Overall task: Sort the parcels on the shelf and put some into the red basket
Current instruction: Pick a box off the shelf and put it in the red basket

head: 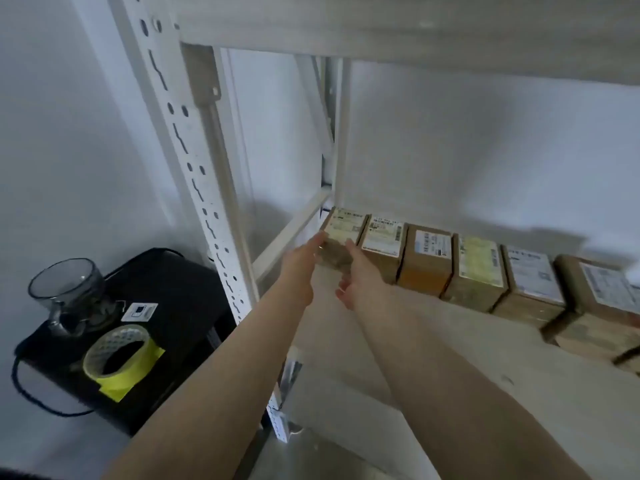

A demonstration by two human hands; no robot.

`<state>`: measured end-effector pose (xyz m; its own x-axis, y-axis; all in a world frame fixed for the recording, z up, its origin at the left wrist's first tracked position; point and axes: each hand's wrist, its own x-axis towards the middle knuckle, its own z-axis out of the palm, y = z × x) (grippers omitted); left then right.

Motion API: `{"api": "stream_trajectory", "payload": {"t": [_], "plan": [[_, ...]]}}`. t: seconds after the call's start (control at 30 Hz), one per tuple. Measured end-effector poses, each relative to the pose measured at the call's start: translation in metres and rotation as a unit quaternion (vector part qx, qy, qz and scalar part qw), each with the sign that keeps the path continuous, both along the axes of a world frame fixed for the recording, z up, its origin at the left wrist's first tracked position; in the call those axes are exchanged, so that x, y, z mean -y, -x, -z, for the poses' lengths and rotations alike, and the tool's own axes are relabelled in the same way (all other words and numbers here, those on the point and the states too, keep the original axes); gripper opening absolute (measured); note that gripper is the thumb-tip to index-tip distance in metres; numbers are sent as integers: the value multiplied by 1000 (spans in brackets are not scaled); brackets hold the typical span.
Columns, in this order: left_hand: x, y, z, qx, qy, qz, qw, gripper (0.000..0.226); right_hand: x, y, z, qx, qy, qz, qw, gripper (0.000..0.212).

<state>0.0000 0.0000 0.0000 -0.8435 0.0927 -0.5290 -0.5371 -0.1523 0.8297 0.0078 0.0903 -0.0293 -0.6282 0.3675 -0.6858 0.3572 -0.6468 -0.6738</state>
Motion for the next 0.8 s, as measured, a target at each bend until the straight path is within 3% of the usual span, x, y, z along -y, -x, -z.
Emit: {"api": "stream_trajectory", "payload": {"t": [0.07, 0.17, 0.3, 0.37, 0.47, 0.63, 0.8], "plan": [[-7, 15, 5, -21, 8, 1, 1000, 60, 0, 14, 10, 8, 17, 16, 1000, 79], [-14, 35, 13, 23, 23, -21, 999, 67, 1, 31, 26, 5, 33, 41, 999, 80], [-22, 63, 28, 33, 41, -37, 998, 52, 1, 53, 36, 14, 18, 69, 997, 77], [-24, 75, 36, 28, 60, -28, 997, 56, 2, 64, 41, 16, 11, 80, 997, 79], [-29, 88, 45, 26, 35, -9, 999, 53, 3, 76, 50, 26, 3, 112, 993, 80], [-35, 100, 59, 21, 43, 29, 998, 51, 2, 89, 57, 25, 10, 132, 991, 57], [-31, 103, 71, -10, 48, 24, 998, 46, -2, 86, 64, 29, -23, 122, 992, 68]]}}
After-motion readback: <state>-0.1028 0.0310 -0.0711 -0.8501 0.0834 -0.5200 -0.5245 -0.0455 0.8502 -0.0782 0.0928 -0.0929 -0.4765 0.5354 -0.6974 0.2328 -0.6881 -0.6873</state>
